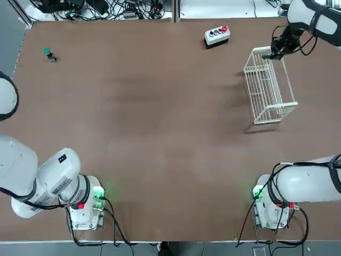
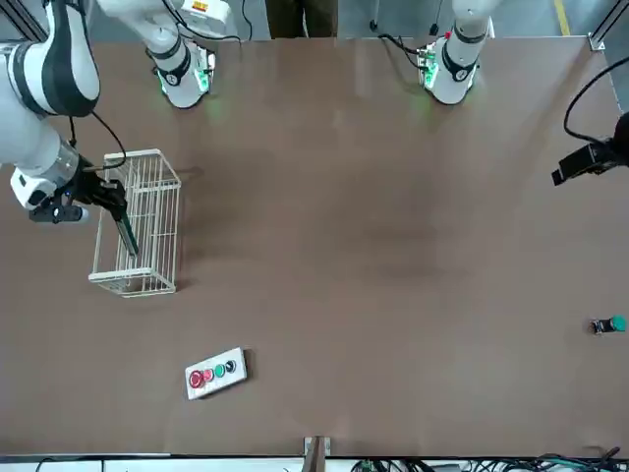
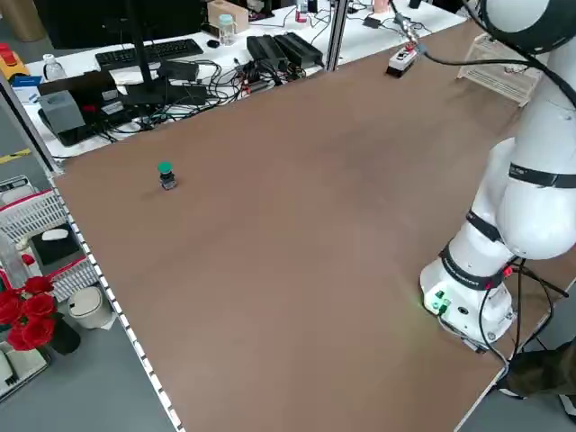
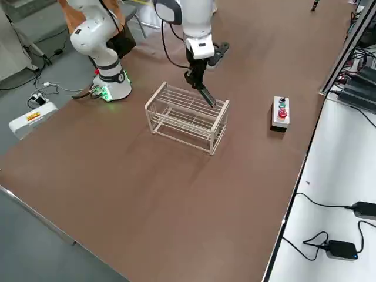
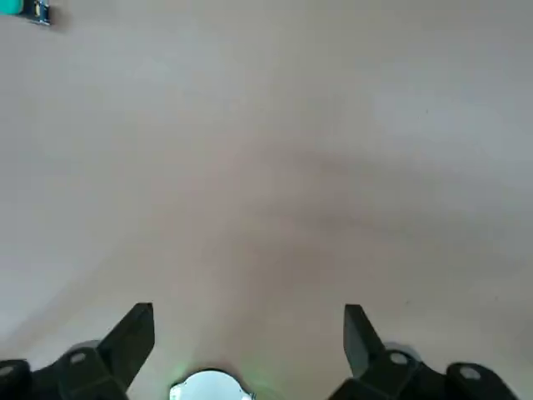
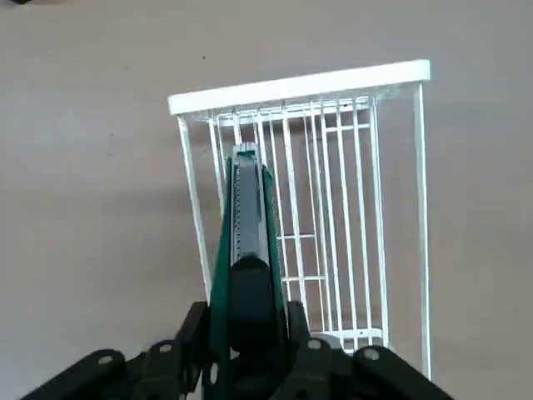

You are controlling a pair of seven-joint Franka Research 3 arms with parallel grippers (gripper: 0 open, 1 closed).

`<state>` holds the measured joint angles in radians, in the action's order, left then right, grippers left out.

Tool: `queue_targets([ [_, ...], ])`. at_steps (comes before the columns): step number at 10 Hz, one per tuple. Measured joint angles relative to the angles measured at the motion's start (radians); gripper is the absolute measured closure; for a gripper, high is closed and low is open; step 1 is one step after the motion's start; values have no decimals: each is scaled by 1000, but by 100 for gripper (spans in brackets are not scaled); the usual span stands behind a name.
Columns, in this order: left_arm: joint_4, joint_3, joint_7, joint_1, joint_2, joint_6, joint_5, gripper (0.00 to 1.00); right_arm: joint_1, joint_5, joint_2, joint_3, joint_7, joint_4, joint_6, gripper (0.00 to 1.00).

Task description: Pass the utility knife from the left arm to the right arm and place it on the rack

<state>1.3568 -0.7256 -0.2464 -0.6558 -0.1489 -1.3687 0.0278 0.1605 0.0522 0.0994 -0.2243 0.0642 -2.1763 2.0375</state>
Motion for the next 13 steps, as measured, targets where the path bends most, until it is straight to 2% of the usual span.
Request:
queue_targets([
  [1, 13, 17, 7, 16, 11, 5, -1, 0, 0, 0, 0, -6, 5, -12, 10, 57],
  [2, 31, 81, 9, 82, 25, 10, -3, 0, 0, 0, 0, -11, 12, -24, 26, 57],
  [4, 55, 290, 34, 287, 66, 10, -26, 0, 0, 0, 1, -21, 30, -64, 86, 57],
  [6, 82, 454, 87, 445, 123, 20, -32, 0, 0, 2, 4, -28, 41, -91, 96, 57],
  [7, 103, 492, 95, 487, 150, 21, -32, 0, 0, 2, 4, -29, 41, -98, 98, 57],
  [8, 113, 502, 98, 498, 164, 17, -32, 0, 0, 3, 5, -29, 42, -106, 103, 57],
  [13, 114, 515, 154, 476, 163, -42, -58, 0, 3, 3, 6, -29, 43, -154, 148, 57],
])
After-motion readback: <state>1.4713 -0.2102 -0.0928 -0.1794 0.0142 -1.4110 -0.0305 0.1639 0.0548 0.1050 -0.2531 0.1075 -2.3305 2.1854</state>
